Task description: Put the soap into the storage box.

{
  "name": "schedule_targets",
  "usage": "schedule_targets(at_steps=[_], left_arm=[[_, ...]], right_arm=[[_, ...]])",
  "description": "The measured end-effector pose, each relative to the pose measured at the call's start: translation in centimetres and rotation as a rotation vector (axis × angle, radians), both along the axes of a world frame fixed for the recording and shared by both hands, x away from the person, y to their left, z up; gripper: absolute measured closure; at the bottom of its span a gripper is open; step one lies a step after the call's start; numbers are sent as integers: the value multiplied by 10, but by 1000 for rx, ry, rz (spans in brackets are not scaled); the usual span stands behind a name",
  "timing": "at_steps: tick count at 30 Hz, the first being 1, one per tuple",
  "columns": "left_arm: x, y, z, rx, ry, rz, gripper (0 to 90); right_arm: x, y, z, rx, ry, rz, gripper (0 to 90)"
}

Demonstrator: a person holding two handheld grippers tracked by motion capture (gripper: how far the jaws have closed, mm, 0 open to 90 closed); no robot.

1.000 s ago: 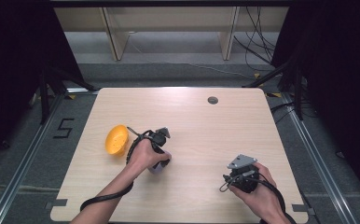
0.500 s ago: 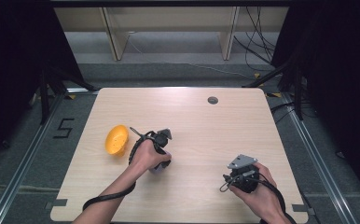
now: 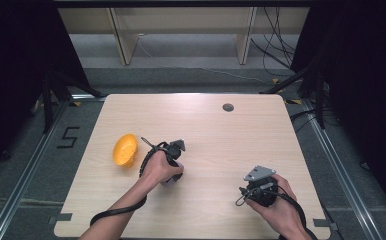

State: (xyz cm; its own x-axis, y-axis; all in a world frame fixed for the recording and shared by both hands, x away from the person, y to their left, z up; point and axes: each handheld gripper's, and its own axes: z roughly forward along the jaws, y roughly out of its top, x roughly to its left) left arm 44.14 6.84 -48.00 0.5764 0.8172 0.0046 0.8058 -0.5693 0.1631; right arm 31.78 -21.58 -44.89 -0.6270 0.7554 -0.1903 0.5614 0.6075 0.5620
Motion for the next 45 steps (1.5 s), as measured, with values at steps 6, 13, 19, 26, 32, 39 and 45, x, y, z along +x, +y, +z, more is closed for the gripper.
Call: schedule_targets(at_steps=[6,13,19,26,32,39,45], left_arm=[[-1,-1,0,-5,-9,7,487],[-6,-1,0,-26,-19,33,488],[-10,1,3,-60,-36,38,489],[-14,6,11,-93,-75,42,490],[-18,13,14,-142,-140,53,490],[-25,22,21,-193,-203,70,490],[-30,27,26,-245,-269,92,490]], right_arm=[[0,0,0,-1,-2,-1,486],[0,0,0,2,-8,-3,484],[0,0,0,3,-11,-5,483],[0,0,0,2,-10,-4,481],[1,-1,0,1,-11,6,480],[1,-1,0,0,-13,3,479],[1,-1,0,1,-14,5,478]])
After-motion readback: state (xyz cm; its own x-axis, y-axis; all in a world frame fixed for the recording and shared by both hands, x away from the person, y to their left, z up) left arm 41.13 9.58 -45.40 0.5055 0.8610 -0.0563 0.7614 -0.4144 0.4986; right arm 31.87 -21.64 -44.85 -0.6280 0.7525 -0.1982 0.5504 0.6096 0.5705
